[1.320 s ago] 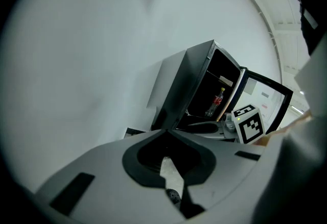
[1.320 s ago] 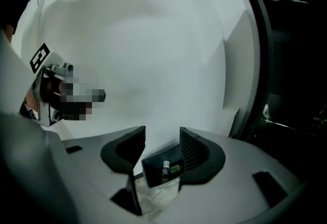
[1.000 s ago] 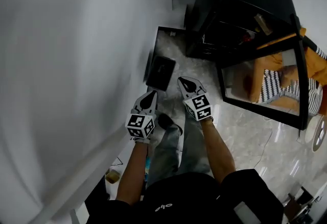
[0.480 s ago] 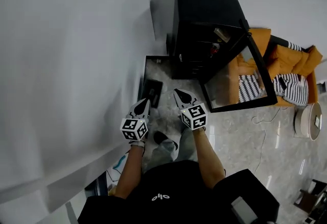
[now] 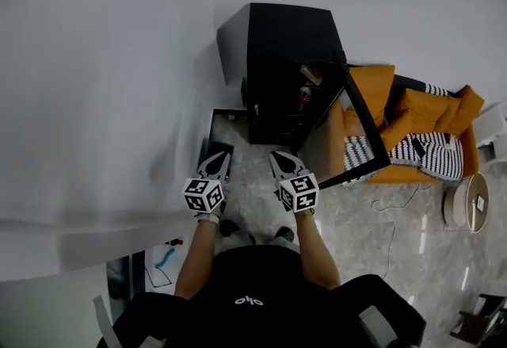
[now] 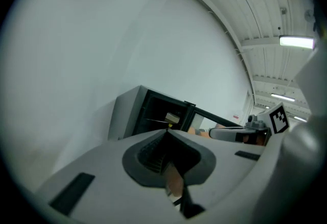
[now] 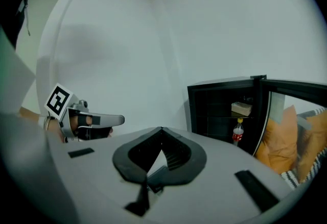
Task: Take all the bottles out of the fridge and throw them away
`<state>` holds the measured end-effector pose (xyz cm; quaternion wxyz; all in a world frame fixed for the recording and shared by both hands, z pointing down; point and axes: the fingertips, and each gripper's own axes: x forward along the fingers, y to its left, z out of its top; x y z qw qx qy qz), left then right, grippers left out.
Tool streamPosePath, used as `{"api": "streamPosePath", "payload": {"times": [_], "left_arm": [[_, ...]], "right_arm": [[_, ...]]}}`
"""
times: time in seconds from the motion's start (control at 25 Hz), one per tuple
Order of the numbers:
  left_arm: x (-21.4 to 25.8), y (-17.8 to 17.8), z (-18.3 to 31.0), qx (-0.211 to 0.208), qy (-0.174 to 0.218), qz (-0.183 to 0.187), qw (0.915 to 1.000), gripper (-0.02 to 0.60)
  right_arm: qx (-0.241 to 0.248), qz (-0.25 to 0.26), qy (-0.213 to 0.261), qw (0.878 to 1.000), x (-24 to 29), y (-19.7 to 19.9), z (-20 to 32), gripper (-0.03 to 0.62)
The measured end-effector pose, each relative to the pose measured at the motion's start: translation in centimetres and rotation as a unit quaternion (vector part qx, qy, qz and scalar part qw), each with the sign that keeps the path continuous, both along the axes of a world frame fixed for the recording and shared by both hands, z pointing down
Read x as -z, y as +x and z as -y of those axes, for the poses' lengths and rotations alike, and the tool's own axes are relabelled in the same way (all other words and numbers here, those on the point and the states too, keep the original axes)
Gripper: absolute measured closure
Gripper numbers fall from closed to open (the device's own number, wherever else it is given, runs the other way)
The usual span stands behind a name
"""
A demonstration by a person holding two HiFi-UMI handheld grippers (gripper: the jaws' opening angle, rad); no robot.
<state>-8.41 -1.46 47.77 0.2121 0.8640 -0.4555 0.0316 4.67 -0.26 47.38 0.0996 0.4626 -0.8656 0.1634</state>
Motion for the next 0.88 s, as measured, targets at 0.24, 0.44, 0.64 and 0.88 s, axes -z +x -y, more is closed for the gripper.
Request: {"api": "streamPosePath", "payload": {"times": [0.24,0.44,0.64,0.88], "left_arm": [[2.1,8.3,-2.0,-0.033,0.012,0.0,0.9994,0.58],[3.0,14.2,-3.3,-0.046,0.023,0.018,0.9985,0.58],[3.2,18.1,-4.5,-0.052,0.027,0.027,0.9979,0.58],[2.6,21.4,-5.7,-0.063,0.021,0.044,0.9969,0.58]], "right_arm": [[-0.014,0.009,0.018,1.0,2.9,8.1,-1.1,0.585],[-0.022,0.018,0.024,0.999,3.4,13.8,-2.6,0.585],[-0.025,0.023,0.022,0.999,3.1,17.6,-4.1,0.585],[-0.033,0.032,0.018,0.999,2.2,20.7,-5.7,0.585]]}}
